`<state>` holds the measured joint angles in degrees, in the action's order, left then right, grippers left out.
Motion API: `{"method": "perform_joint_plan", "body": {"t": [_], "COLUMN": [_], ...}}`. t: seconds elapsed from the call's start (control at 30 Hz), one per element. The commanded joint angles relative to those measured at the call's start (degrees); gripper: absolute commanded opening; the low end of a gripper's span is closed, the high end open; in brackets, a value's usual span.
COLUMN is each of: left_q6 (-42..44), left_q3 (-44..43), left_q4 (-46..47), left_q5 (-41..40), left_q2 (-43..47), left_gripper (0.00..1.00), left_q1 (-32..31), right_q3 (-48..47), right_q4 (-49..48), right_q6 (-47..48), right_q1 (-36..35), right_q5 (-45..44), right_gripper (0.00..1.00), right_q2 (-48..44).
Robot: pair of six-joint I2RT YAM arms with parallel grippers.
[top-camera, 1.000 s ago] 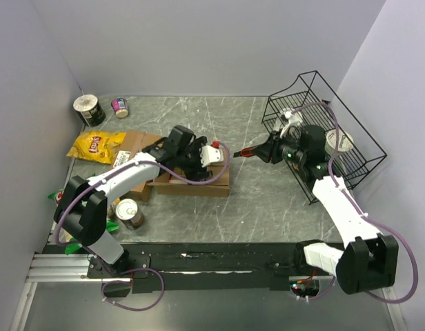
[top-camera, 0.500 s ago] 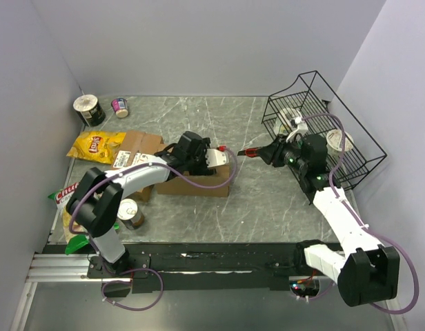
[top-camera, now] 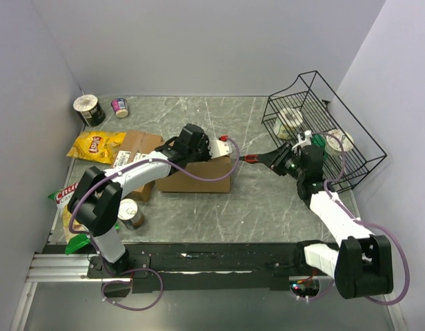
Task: Unpack the express box
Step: Cut the express box at the center of the board.
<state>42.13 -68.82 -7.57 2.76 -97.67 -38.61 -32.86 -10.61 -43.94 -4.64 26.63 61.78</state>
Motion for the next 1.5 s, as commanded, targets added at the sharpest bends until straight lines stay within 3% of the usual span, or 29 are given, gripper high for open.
{"method": "perform_joint_plan", "body": {"t": [0.0, 0.47, 1.47], "left_q6": [-6.62, -8.99, -9.7], "left_q3": [0.7, 0.26, -0.35], "left_q4": [-5.79, -5.52, -5.61], "left_q5": [4.88, 4.88, 4.53], "left_q2": [-0.94, -1.91, -2.61], "left_gripper": [0.01, 0.01, 0.01], "left_q1": [-0.5, -1.2, -2.35], "right_q3": [0.52, -3.61, -7.48], "right_q4": [-9.51, -6.09, -5.74], "right_q6": [-8.69, -21.27, -22.15], "right_q1": [0.95, 1.92, 0.34], "right_q5": [-0.26, -4.22, -1.76], "right_gripper": [0.0, 0.0, 0.0], "right_q2": [2.03, 7.48, 10.91]}}
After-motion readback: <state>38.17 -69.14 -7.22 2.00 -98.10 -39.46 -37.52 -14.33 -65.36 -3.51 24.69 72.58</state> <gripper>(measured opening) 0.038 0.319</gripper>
